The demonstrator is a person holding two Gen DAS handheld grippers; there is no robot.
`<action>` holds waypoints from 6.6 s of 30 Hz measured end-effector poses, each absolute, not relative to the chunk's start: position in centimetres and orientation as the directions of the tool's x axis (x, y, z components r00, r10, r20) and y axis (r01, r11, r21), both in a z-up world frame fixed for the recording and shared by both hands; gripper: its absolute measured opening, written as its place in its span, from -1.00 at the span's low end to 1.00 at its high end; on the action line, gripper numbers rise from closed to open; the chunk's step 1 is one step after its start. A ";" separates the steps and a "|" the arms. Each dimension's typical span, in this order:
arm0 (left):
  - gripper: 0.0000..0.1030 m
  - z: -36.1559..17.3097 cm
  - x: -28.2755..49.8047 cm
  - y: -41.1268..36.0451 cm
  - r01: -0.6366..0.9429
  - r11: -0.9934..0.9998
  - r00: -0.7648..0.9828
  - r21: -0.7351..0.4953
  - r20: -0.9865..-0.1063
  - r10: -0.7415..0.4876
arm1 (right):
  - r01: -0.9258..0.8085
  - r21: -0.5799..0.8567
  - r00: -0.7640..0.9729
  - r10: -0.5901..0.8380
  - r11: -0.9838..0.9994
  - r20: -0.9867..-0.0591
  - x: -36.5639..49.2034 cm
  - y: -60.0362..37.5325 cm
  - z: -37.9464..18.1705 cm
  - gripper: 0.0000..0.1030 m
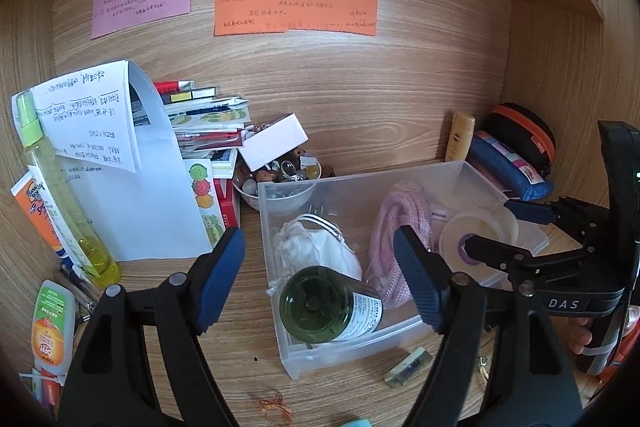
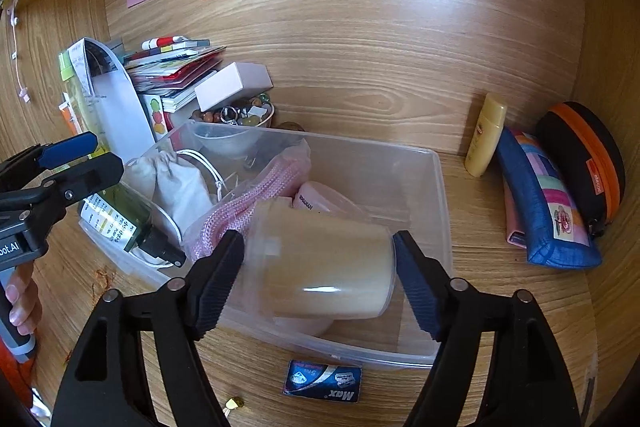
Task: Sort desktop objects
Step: 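Lower the bottle and jar into the clear box and open both grippers, then move the left gripper to the light blue tube while the right gripper approaches the wooden eraser, then grasp the light blue tube with the left gripper while the right gripper grasps the wooden eraser, then lift the blue tube and eraser and carry both over the clear box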
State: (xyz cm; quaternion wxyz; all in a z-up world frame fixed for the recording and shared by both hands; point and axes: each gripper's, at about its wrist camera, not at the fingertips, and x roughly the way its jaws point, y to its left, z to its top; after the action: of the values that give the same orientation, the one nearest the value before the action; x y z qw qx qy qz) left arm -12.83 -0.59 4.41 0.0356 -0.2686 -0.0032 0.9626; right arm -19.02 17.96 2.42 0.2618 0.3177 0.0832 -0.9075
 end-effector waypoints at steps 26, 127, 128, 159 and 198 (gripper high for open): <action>0.88 5.3 -7.8 -1.2 -0.040 -0.999 -0.825 -0.034 -0.563 0.052 | 0.552 -0.076 -0.688 -0.402 -0.830 -0.605 -12.1 19.8 4.6 0.90; -0.52 0.6 -4.3 2.3 -0.249 -0.961 -0.688 -0.124 -0.675 0.265 | 0.603 0.147 -0.536 -0.535 -0.784 -0.653 -9.3 24.7 1.8 -0.21; -0.52 1.0 -4.5 2.3 -0.251 -0.960 -0.693 -0.127 -0.669 0.270 | 0.599 0.141 -0.548 -0.532 -0.788 -0.645 -9.5 24.9 2.3 -0.21; -0.38 -4.0 -7.7 4.4 -0.384 -0.920 -0.489 -0.074 -0.829 0.271 | 0.571 0.148 -0.602 -0.534 -0.808 -0.594 -15.4 25.5 5.6 -0.20; -0.53 3.0 -14.4 2.6 -0.314 -0.923 -0.657 -0.221 -0.651 0.380 | 0.680 0.138 -0.533 -0.615 -0.720 -0.581 -18.7 17.4 5.2 -0.20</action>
State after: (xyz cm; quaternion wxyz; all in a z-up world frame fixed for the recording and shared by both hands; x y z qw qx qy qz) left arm -14.37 2.63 3.00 0.1908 -0.3675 -0.0442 0.9092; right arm -18.75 17.41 5.22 0.3706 0.3100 0.0526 -0.8740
